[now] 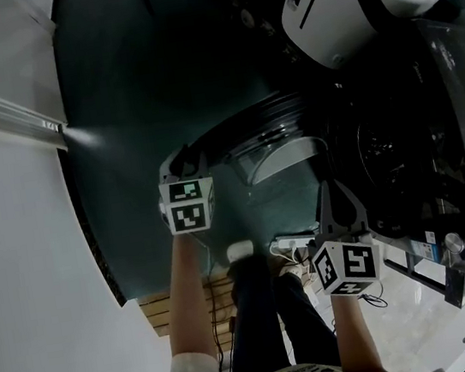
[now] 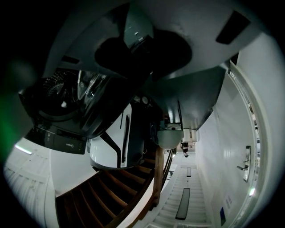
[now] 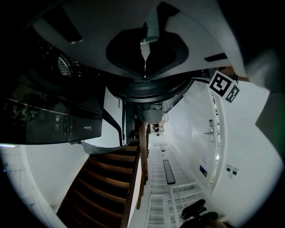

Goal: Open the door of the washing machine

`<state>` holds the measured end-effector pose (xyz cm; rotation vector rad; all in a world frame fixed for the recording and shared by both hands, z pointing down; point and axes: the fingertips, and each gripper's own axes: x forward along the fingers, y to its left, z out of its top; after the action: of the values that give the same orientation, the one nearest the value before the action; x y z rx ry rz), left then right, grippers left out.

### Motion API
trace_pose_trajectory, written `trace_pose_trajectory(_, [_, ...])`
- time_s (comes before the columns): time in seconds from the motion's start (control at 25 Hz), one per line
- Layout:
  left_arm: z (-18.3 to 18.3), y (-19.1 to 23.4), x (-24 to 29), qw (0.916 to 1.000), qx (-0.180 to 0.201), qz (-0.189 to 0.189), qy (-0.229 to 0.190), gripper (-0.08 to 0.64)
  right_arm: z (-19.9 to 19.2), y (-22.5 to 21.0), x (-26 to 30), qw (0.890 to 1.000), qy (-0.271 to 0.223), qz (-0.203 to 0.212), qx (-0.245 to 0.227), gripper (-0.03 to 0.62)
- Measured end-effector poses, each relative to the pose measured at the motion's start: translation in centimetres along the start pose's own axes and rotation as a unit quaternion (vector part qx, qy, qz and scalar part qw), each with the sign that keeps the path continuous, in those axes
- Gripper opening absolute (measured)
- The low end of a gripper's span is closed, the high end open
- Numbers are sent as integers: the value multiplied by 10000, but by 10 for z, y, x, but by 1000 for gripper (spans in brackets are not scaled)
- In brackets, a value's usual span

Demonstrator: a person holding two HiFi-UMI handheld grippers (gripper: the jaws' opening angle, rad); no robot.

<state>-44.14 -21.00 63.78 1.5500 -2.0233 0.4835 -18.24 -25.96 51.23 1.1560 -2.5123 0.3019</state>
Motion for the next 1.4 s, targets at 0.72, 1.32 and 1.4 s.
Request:
trace_pose_trajectory(0.72, [104,-31,-136,9875,-212,881,-1288,97,68,-16,-56,9978,-603,255,102,18])
trace_pose_trajectory(1.32, [202,-147,-302,9660,-226,1175,-2292,3,169,-38,-167,9854,-1619,521,40,18])
trace_pose_trajectory(1.4, [211,-159,-320,9625,-264,1152,-2441,2,183,-40,-182,9825,-1768,578,43,18])
